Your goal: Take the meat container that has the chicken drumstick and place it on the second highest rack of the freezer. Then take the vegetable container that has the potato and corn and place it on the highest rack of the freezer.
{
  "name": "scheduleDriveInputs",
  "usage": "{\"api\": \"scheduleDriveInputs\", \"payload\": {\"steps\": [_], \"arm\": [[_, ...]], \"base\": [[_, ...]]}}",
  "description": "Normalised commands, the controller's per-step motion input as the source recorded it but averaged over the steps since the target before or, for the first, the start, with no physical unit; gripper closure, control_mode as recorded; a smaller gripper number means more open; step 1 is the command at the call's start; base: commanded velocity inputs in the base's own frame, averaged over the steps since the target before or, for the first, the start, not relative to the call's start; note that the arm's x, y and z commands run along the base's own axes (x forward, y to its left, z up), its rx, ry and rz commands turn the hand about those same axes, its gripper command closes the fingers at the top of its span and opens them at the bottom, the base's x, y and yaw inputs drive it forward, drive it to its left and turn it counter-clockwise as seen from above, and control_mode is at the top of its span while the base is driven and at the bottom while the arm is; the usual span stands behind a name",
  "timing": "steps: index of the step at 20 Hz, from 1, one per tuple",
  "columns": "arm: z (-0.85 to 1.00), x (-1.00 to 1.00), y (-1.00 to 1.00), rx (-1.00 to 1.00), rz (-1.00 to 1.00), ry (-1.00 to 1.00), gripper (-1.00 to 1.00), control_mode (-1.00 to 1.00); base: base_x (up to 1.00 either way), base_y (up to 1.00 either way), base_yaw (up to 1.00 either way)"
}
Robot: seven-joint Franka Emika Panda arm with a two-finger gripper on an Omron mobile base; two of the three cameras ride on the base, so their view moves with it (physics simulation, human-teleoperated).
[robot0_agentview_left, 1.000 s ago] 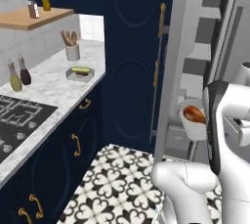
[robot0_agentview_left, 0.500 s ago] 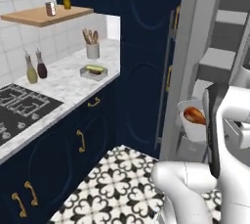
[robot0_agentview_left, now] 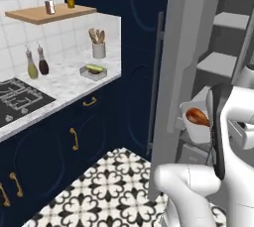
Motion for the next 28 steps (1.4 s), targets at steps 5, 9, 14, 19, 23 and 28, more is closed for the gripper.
{"api": "scheduleDriveInputs", "payload": {"steps": [5,9,14,19,23,28], "arm": [[0.0,0.0,0.0,0.0,0.0,0.0,1.0,1.0],[0.0,0.0,0.0,0.0,0.0,0.0,1.0,1.0],[0.0,0.0,0.0,0.0,0.0,0.0,1.0,1.0],[0.0,0.0,0.0,0.0,0.0,0.0,1.0,1.0],[0.0,0.0,0.0,0.0,0.0,0.0,1.0,1.0],[0.0,0.0,0.0,0.0,0.0,0.0,1.0,1.0]], "base": [[0.0,-0.63,0.02],[0.15,-0.31,-0.19],[0.21,-0.46,-0.32],[0.64,-0.11,-0.11],[0.65,0.0,0.0],[0.62,0.0,0.0]]}}
